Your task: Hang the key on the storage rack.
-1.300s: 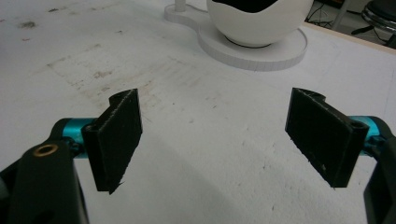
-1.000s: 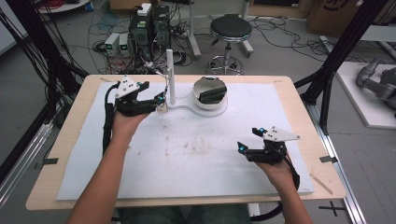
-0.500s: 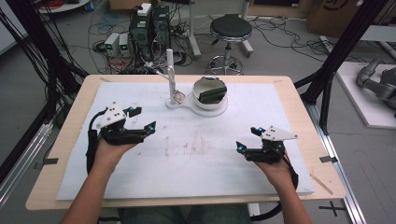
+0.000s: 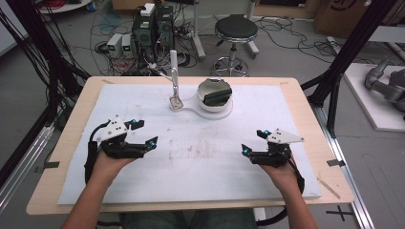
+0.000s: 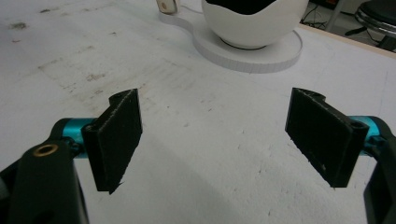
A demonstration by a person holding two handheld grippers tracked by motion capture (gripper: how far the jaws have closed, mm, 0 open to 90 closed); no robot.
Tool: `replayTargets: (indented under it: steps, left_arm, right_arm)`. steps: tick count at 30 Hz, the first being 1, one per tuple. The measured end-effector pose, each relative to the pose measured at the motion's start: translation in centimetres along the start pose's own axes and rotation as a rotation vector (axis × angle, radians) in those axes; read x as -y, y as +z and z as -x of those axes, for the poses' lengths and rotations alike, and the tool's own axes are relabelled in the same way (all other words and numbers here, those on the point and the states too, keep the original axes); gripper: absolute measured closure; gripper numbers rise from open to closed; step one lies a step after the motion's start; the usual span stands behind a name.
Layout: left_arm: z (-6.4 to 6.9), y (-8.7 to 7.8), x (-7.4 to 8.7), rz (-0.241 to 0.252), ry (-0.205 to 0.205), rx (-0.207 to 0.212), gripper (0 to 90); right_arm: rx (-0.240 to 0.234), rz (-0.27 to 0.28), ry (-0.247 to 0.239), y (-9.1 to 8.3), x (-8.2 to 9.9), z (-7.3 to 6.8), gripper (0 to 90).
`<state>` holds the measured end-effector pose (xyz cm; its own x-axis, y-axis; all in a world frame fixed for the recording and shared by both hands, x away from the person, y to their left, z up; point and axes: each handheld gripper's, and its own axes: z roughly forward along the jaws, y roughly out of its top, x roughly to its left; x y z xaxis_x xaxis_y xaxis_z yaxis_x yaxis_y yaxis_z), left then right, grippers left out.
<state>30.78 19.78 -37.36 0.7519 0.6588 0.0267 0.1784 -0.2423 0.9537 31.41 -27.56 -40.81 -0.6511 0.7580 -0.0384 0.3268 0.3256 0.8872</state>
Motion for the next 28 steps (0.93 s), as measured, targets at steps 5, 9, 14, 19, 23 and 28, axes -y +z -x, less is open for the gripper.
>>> replayTargets:
  steps: [5, 9, 14, 19, 23, 28]
  left_arm:
    - [-0.2, -0.2, 0.4, -0.005, -0.008, -0.012, 21.7]
    - [-0.4, -0.2, 0.5, -0.002, -0.019, -0.017, 21.7]
    - [-0.7, -0.3, 0.7, -0.004, -0.019, -0.020, 21.7]
    - [-0.9, -0.2, 1.0, -0.007, -0.029, -0.023, 21.7]
    - [-1.1, -0.2, 1.3, -0.011, -0.037, -0.020, 21.7]
    - [-1.6, -0.1, 1.8, -0.022, -0.058, -0.030, 21.7]
  right_arm:
    - [0.000, 0.003, -0.004, -0.1, 0.0, -0.1, 19.0]
    - [0.006, 0.005, 0.003, -0.3, 0.2, 0.2, 19.0]
    - [0.012, 0.006, 0.014, -0.4, 0.3, 0.5, 19.0]
    - [0.012, 0.004, 0.009, -0.5, 0.3, 0.5, 19.0]
    - [0.007, 0.002, 0.008, -0.4, 0.3, 0.5, 19.0]
    - [0.010, 0.005, 0.006, -0.4, 0.3, 0.4, 19.0]
